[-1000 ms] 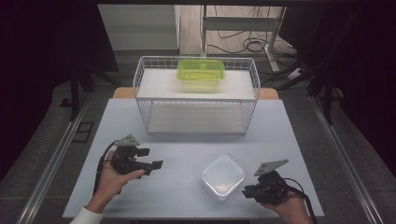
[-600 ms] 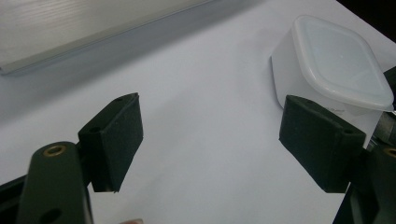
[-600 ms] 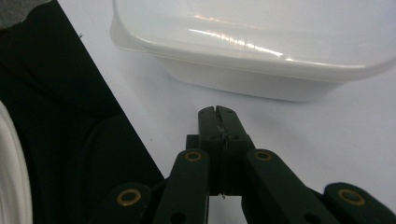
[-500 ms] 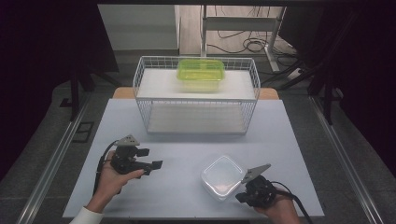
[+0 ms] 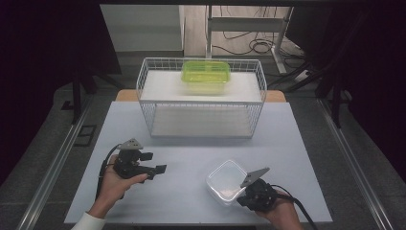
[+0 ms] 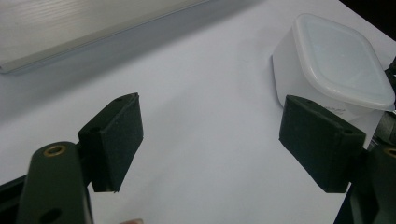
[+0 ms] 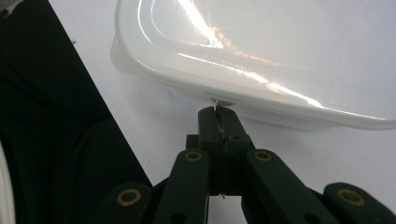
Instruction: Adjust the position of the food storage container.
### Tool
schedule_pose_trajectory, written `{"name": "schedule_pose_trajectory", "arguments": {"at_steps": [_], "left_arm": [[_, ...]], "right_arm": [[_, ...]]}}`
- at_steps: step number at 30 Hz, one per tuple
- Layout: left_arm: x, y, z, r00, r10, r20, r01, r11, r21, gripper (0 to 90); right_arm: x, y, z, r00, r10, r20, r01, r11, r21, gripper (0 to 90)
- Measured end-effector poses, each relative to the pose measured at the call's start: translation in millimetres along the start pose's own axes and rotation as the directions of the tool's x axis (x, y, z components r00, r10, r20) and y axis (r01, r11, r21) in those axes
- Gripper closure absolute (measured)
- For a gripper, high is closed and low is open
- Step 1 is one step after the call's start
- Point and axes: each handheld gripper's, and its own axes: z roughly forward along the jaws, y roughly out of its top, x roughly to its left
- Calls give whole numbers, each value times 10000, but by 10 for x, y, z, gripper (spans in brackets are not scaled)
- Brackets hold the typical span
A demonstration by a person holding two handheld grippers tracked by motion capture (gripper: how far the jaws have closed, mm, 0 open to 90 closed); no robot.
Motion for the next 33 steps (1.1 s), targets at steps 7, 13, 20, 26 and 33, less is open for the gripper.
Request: {"name": "schedule_pose_trajectory", "arguments": {"at_steps": [7, 13, 20, 26, 33], "left_arm": [[1, 1, 4, 10000, 25, 17, -25, 10000, 10, 215], [6, 0, 11, 10000, 18, -3, -18, 10000, 40, 215], [16, -8, 23, 10000, -46, -7, 46, 10000, 81, 215], [35, -17, 30, 10000, -86, -40, 86, 9999, 120, 216], [41, -23, 48, 10000, -66, -39, 67, 9998, 198, 215]], "right_arm": [[18, 67, 40, 10000, -81, -4, 81, 10000, 18, 890], [31, 162, 106, 9999, -154, 43, 154, 9999, -38, 890], [23, 355, 224, 9999, -98, 135, 100, 9998, -159, 891], [-16, 489, 309, 9998, -75, 202, 79, 9997, -225, 891], [-66, 601, 369, 9994, 137, 312, -124, 9990, -438, 890]]}}
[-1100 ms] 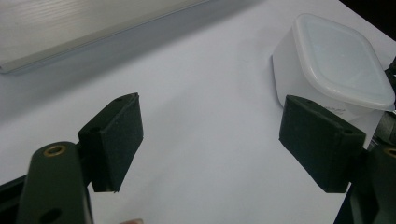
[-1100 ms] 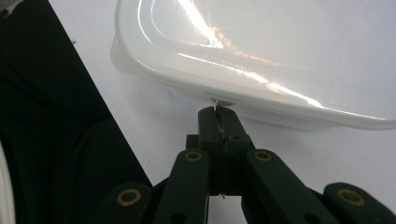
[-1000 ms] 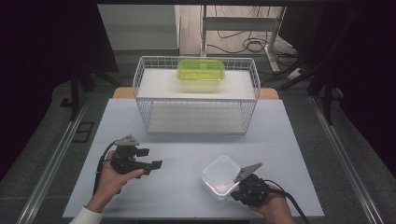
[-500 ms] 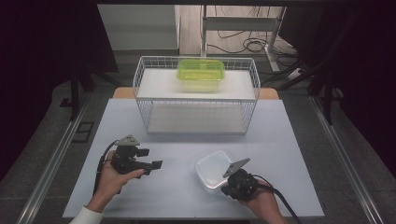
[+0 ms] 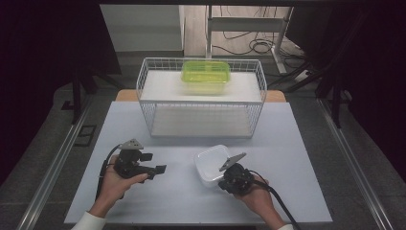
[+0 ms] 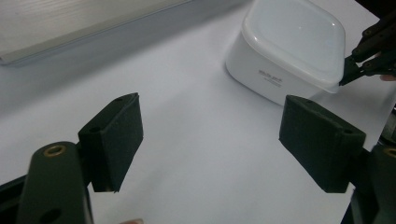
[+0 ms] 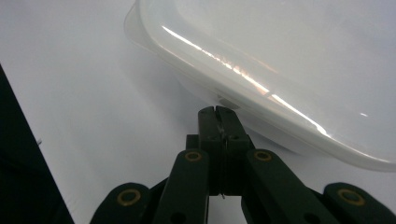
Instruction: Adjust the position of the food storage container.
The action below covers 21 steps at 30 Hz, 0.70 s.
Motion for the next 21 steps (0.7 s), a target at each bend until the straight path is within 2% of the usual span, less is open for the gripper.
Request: {"name": "schedule_pose_trajectory", "arguments": {"at_steps": [5, 16, 19, 21], "left_arm": [[9, -4, 6, 10000, -28, -33, 28, 10000, -2, 215], [28, -12, 14, 10000, -85, -51, 86, 10000, 20, 214], [32, -16, 11, 10000, -84, -46, 85, 10000, 31, 214], [35, -16, 1, 9999, -93, -44, 94, 10000, 17, 214]], "right_arm": [[41, 69, 79, 9999, -123, -49, 123, 9999, 47, 890], [66, 201, 192, 9999, 69, 108, -67, 9998, -210, 890], [77, 199, 175, 10000, 47, 78, -45, 9998, -213, 890], [87, 181, 98, 10000, 30, -2, -30, 9995, -324, 890]]}}
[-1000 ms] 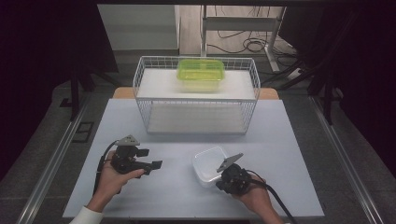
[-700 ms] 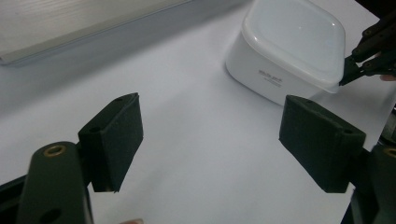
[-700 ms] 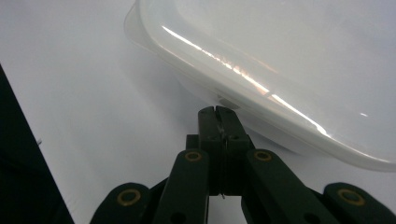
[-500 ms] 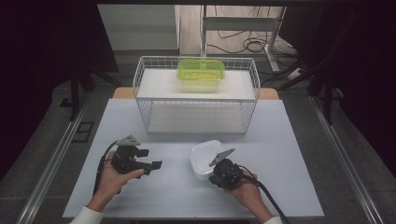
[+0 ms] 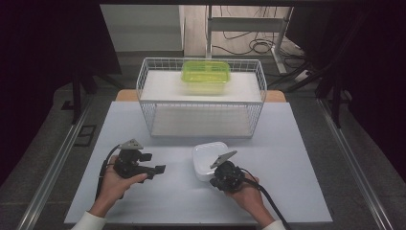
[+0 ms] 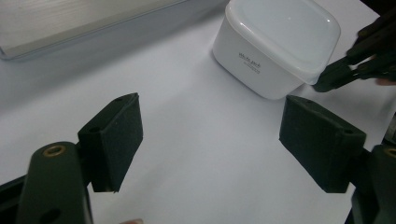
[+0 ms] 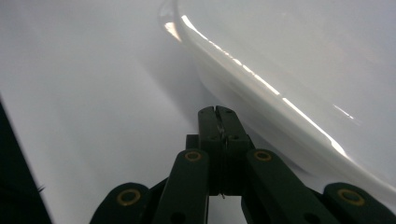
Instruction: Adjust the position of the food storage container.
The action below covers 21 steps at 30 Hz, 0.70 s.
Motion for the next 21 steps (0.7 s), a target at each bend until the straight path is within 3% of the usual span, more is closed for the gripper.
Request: {"name": "schedule_pose_trajectory", "arguments": {"at_steps": [3, 5, 6, 9, 12, 14, 18, 20, 21], "left_arm": [[6, -3, -12, 10000, -45, -1, 45, 10000, -56, 214], [13, -4, -11, 10000, -46, -10, 46, 10000, -47, 214], [13, -5, -9, 10000, -61, -15, 61, 10000, -34, 214], [9, -5, 1, 10000, -43, -16, 43, 10000, -6, 214], [7, -2, 12, 10000, -49, 1, 49, 10000, 0, 214], [7, -1, 25, 10000, -44, 7, 44, 10000, 31, 214], [0, -2, 46, 10000, 10, 2, -10, 10000, 99, 214], [4, -2, 46, 10000, 11, 12, -12, 9999, 104, 214], [6, -3, 45, 10000, 11, 12, -12, 9999, 107, 214]], "right_arm": [[-11, -27, -184, 9997, 146, -212, -155, 9991, -395, 890], [-73, -53, -447, 9995, 292, -77, -298, 9953, -917, 890], [-73, -53, -447, 9995, 292, -77, -298, 9953, -917, 890], [-200, -54, -664, 9976, 574, 394, -512, 9884, -1430, 890], [-357, -74, -774, 9903, 856, 1099, -669, 9842, -1639, 891], [-469, -95, -770, 9845, 1216, 1264, -991, 9802, -1713, 890], [-677, -125, -604, 9719, 1546, 1778, -1312, 9818, -1370, 890], [-743, -143, -419, 9661, 1202, 2285, -1024, 9908, -883, 890], [-743, -143, -419, 9661, 1202, 2285, -1024, 9908, -883, 890]]}}
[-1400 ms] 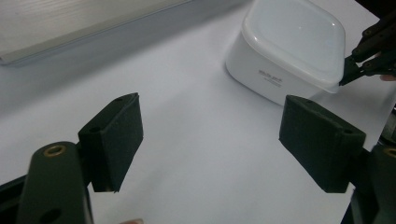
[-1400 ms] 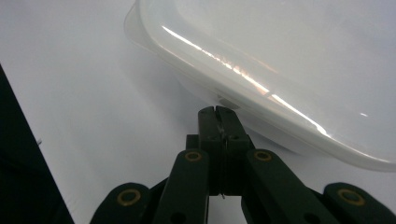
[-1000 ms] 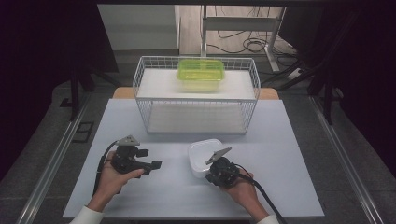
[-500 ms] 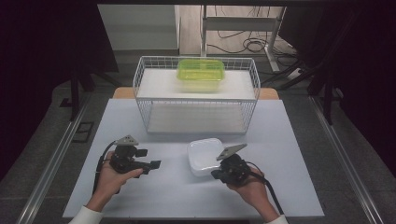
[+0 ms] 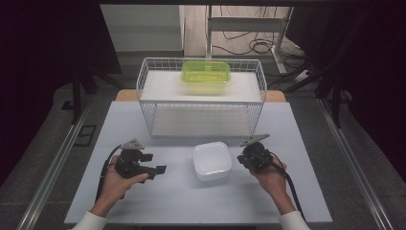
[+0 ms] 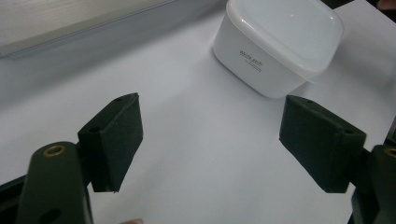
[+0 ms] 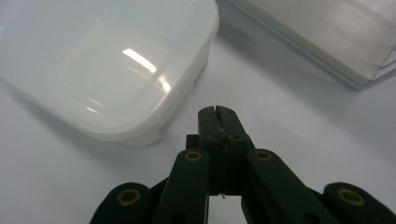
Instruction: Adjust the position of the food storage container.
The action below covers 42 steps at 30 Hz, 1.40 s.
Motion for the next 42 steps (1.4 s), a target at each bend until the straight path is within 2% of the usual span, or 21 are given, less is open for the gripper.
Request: {"name": "schedule_pose_trajectory", "arguments": {"at_steps": [4, 9, 12, 20, 25, 30, 33, 34, 36, 37, 38, 39, 42], "left_arm": [[8, -6, -3, 10000, -21, 9, 21, 10000, -13, 213], [8, -6, -15, 10000, -30, 34, 30, 10000, -56, 213], [6, -7, -14, 10000, -17, 20, 17, 10000, -36, 213], [14, -7, -23, 10000, -69, -6, 69, 9999, -76, 213], [10, -7, -19, 10000, -55, 23, 55, 10000, -68, 213], [21, -7, -43, 9999, -101, 9, 101, 9998, -163, 212], [15, -3, -58, 9998, -198, -67, 196, 9994, -290, 208], [10, 0, -71, 9997, -213, -120, 209, 9992, -343, 206], [-8, 17, -112, 9996, -234, -140, 226, 9982, -552, 206], [-20, 27, -134, 9995, -244, -175, 231, 9975, -663, 208], [-29, 33, -149, 9995, -245, -206, 229, 9970, -743, 208], [-42, 43, -167, 9994, -265, -229, 245, 9960, -860, 209], [-75, 56, -191, 9990, -356, -257, 327, 9938, -1059, 211]], "right_arm": [[11, -8, 153, 9998, -57, -197, 62, 9996, 282, 891], [68, 8, 171, 9979, -50, -644, 67, 9996, 262, 890], [114, 22, 172, 9981, -185, -595, 202, 9994, 291, 891], [236, 51, 181, 9958, -331, -855, 356, 9990, 273, 890], [328, 67, 225, 9937, -746, -830, 775, 9965, 315, 891], [317, 73, 193, 9939, -687, -868, 701, 9974, 133, 890], [275, 63, 105, 9965, -458, -697, 455, 9989, -62, 890], [244, 50, 45, 9975, -310, -631, 292, 9991, -295, 888], [192, 27, -49, 9980, -26, -624, -14, 9979, -645, 850], [136, -2, -149, 9975, 308, -630, -371, 9941, -1019, 757], [136, -2, -149, 9975, 308, -630, -371, 9941, -1019, 757], [117, -11, -183, 9970, 410, -660, -485, 9920, -1162, 714], [68, -37, -291, 9936, 872, -721, -976, 9827, -1574, 497]]}}
